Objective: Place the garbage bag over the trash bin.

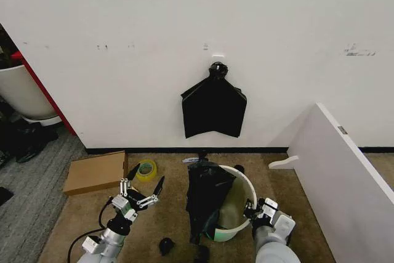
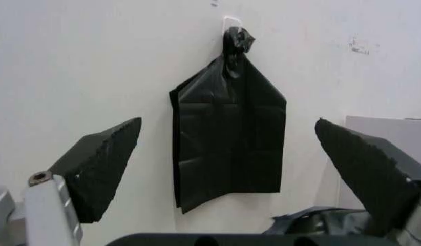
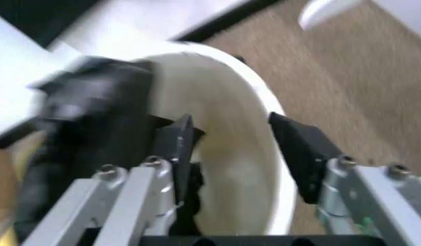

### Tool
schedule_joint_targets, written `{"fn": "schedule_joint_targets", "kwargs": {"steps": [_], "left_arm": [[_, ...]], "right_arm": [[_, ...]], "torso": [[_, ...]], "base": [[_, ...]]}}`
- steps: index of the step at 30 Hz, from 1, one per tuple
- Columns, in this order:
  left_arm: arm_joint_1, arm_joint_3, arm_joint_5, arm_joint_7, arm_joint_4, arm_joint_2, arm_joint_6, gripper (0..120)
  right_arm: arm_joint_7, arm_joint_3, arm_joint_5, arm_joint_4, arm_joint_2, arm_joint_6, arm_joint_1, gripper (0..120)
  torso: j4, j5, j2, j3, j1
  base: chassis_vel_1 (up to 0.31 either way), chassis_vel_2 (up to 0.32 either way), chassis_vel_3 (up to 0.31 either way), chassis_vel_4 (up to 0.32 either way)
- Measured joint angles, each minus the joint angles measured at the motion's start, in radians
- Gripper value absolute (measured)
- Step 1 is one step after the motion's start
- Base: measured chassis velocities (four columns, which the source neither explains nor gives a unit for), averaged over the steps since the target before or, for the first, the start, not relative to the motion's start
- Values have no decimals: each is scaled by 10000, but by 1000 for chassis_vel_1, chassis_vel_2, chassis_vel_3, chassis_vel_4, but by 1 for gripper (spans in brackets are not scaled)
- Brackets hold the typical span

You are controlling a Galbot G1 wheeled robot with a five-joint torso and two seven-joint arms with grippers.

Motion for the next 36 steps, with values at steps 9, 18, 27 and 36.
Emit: {"fn": "schedule_joint_targets", "kwargs": {"steps": [9, 18, 27, 36], "left_arm": [[-11, 71, 188, -48, 62, -124, 100, 100], [218, 58, 612, -641, -221, -144, 217, 100], [437, 78, 866, -848, -430, -243, 275, 100], [368, 357, 808, -1183, -699, 389, 1198, 100]], "right_arm": [[-540, 303, 1989, 966, -106, -1196, 867, 74], [-644, 6, 2065, -1411, 226, -2645, 2481, 100], [-931, 160, 2077, -1467, 10, -2444, 2300, 74], [-1915, 206, 1805, -1412, -315, -2409, 2011, 40]], "torso": [[0, 3, 0, 1, 0], [2, 4, -1, 2, 1], [0, 2, 0, 1, 1], [0, 3, 0, 1, 1]], "base": [[0, 0, 0, 0], [0, 0, 0, 0], [0, 0, 0, 0], [0, 0, 0, 0]]}}
